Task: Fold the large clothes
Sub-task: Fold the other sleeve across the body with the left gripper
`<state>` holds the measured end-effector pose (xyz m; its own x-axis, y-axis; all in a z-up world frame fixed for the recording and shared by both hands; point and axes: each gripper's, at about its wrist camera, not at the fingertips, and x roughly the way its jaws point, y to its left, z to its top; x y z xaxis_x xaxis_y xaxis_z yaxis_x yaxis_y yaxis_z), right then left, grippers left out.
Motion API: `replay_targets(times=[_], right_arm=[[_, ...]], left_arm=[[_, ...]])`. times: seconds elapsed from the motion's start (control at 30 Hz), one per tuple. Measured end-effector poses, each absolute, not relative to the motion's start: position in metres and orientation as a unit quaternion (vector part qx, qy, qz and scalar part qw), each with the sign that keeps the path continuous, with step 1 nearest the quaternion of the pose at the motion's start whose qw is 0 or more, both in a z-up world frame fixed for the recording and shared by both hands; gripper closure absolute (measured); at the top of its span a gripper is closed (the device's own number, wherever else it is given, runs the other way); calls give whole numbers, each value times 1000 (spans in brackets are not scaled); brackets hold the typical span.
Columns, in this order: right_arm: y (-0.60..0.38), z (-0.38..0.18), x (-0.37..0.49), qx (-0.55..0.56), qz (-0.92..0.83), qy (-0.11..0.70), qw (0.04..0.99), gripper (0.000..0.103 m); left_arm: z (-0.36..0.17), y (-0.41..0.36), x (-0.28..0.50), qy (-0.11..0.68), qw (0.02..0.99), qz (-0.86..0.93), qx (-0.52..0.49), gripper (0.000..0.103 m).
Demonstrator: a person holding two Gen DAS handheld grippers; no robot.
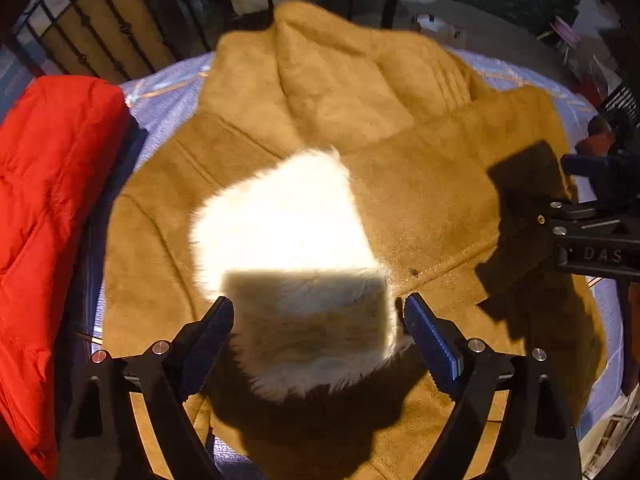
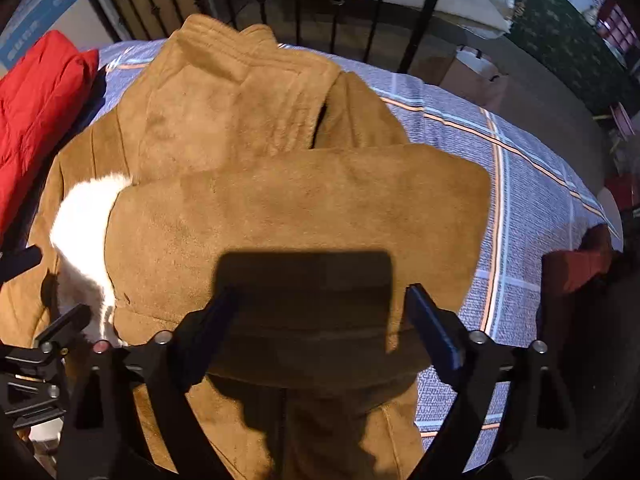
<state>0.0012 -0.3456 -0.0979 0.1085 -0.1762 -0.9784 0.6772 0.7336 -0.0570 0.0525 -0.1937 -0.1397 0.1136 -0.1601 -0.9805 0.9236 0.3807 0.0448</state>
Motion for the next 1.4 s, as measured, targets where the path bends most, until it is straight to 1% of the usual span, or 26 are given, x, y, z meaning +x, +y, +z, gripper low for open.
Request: replay_targets(times=[0.07,0.1,0.2,0.3,0.7,0.83,0.9,0.97,1.07,1.2,1.33,1.4], right_arm=[[-341,-110,3,190,-289,612,711,6],[-338,-116,6,175,-287,618,711,5],[-336,-121,8,163,-296,620,708,5],[-337,-126,13,160,-302,628,700,5],[-335,-129,21,151,-317,642,681,5],[-344,-121,21,186,-312,659,659,5],[-349,-107,14,226,-324,636,663,5],[-345,-89,0,253,-336,598,682,5],[-325,-74,-20,267,-335,578,695,5],[-291,-78,-45,282,-310,586,693,5],[-250,-82,-63,268,-286,603,694,5],[-237,-84,-68,270,-277,609,692,5]], left_arm=[[-166,-197,56,554,628,-395,377,11],[-172,-195,63,573,627,-384,361,5],[-184,-193,78,626,612,-365,316,5],[-188,-196,76,620,609,-367,332,5],[-197,-204,64,612,626,-350,334,4],[-193,-201,63,612,622,-359,332,5],[-182,-193,66,605,631,-363,323,5],[-171,-181,62,592,644,-369,314,6],[-158,-153,54,574,654,-376,319,7],[-142,-96,53,566,665,-381,304,10],[-115,-30,64,554,702,-353,275,19],[-105,2,72,548,723,-330,262,21]])
